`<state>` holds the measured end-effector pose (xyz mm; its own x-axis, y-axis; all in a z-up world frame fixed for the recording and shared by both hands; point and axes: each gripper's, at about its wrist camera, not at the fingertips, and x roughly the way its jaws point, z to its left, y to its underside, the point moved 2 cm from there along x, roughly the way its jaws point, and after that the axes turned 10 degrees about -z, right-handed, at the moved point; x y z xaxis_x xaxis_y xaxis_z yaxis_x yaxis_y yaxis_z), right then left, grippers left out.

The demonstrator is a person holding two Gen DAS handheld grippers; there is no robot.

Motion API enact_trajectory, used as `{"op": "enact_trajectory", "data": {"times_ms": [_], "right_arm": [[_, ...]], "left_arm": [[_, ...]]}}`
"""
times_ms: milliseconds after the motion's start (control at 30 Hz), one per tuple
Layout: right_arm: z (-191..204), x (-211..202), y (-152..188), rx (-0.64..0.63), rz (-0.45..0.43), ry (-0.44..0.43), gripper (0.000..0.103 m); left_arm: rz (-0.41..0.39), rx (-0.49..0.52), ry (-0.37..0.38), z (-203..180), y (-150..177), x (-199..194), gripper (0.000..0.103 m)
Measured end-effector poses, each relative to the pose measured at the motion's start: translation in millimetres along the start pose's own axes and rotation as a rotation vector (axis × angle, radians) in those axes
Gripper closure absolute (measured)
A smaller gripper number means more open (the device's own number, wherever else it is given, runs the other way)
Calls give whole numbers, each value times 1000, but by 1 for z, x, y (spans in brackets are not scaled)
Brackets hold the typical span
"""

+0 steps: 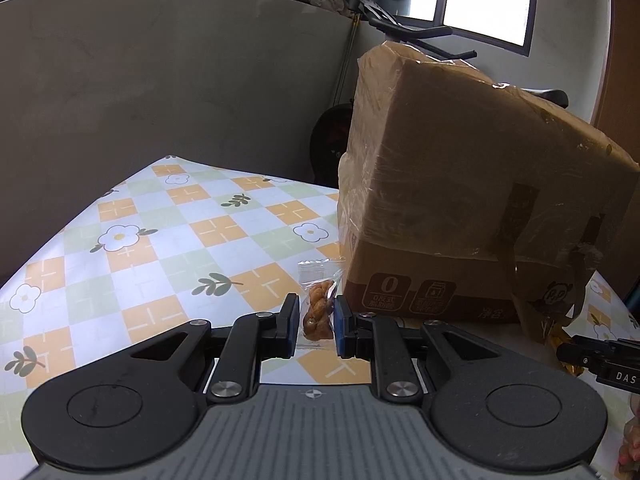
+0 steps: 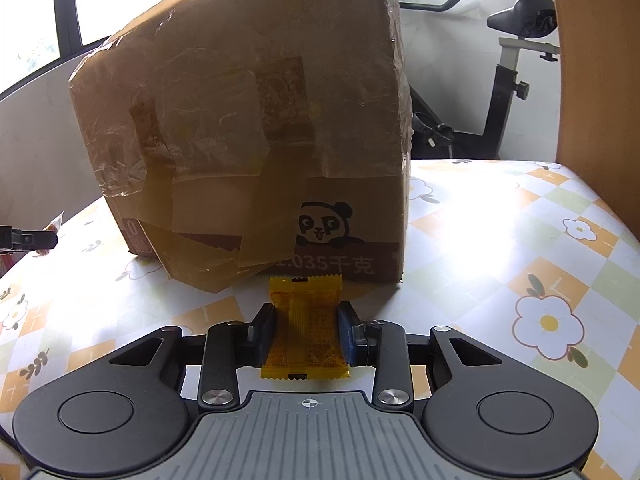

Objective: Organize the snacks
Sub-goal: 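Carry the clear packet and yellow wrapper over the open box with both tools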

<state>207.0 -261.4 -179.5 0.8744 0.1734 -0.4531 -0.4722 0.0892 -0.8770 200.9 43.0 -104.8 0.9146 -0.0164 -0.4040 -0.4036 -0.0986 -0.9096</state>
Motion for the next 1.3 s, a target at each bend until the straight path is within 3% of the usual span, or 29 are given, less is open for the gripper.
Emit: {"op": "enact_trajectory", "data": {"times_ms": [200,567,767,1033,1300], "right_arm": [[0,-23,-24,-21,-73,-3,72],[-2,-77,-106,-82,-285,-35,72],[1,-94,-140,-113,-351,-67,72],[12,-77,-174,-151,-366,-93,72],[19,-14,-210,-163,-309,-50,72]], "left_arm": [[-55,8,31,-10,-23,-10,84],[-189,49,99,-37,-74,-29,84],[-260,66,151,-58,-99,-42,84],[-297,91,224,-90,-126,-31,84],[-250,112,258,-120,-144,28,84]]}}
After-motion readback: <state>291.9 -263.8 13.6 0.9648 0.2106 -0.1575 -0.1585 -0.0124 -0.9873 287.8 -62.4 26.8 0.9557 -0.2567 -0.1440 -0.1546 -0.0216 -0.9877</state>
